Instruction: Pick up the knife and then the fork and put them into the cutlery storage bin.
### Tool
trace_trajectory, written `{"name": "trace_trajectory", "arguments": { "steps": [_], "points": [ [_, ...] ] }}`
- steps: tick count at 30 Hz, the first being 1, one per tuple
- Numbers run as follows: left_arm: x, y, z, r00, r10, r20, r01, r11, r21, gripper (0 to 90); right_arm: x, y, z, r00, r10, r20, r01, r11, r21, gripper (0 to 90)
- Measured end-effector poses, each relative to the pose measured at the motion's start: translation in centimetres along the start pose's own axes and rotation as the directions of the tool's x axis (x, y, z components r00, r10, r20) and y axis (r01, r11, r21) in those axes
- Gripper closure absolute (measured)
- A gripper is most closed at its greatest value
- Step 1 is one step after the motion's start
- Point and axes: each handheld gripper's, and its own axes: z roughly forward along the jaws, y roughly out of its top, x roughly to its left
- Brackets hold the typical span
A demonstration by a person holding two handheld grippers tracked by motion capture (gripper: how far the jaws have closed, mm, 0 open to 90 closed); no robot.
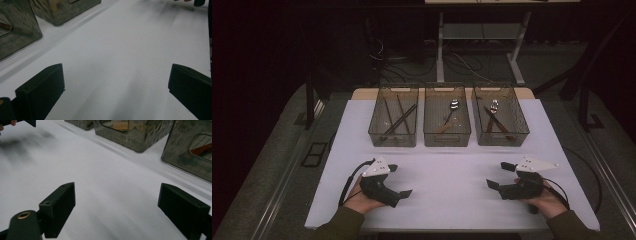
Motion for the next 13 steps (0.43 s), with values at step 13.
{"name": "trace_trajectory", "arguments": {
  "steps": [13],
  "points": [
    [0.0,-0.01,0.0,1.0,0.005,-0.003,-0.005,1.0,0.004,0.0,-0.3,-0.54,-0.49,1.0,0.005,-0.008,-0.005,1.0,0.013,14.3]
  ]
}}
